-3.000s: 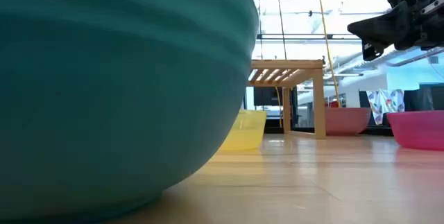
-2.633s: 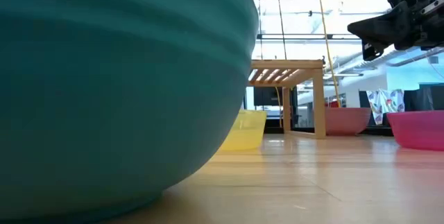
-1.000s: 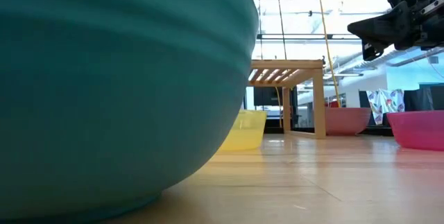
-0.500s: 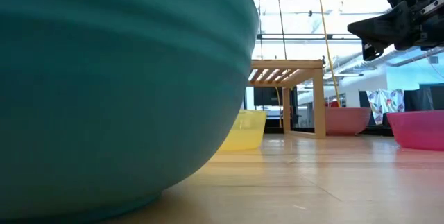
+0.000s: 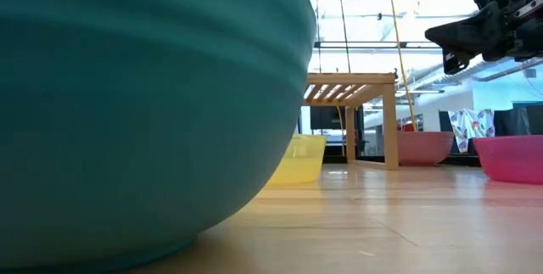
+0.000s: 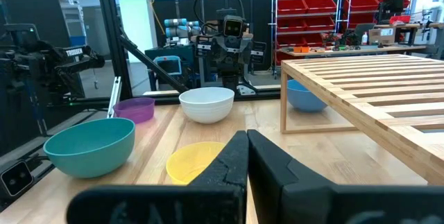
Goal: Place and stack bowls onto a shelf
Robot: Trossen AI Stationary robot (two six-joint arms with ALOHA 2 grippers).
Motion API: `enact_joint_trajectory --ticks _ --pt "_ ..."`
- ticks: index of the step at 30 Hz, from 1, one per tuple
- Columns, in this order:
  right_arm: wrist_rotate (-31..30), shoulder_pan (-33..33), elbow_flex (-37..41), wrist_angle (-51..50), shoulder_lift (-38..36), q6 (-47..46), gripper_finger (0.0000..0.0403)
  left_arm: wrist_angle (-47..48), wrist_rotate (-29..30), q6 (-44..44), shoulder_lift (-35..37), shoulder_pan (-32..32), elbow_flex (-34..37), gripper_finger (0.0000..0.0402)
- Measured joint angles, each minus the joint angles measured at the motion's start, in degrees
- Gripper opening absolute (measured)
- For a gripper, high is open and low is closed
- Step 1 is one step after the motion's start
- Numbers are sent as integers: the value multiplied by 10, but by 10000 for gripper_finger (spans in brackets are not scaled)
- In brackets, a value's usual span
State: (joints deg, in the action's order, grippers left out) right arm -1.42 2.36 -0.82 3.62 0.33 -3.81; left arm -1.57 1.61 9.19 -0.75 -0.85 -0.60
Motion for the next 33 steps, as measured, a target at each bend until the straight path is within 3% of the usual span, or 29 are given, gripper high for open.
enact_joint_trajectory --ticks 23,33 --pt "0 0 0 0 0 0 0 -1 0 13 0 0 0 154" --pt "0 0 0 0 0 1 0 -78 12 22 0 1 0 154"
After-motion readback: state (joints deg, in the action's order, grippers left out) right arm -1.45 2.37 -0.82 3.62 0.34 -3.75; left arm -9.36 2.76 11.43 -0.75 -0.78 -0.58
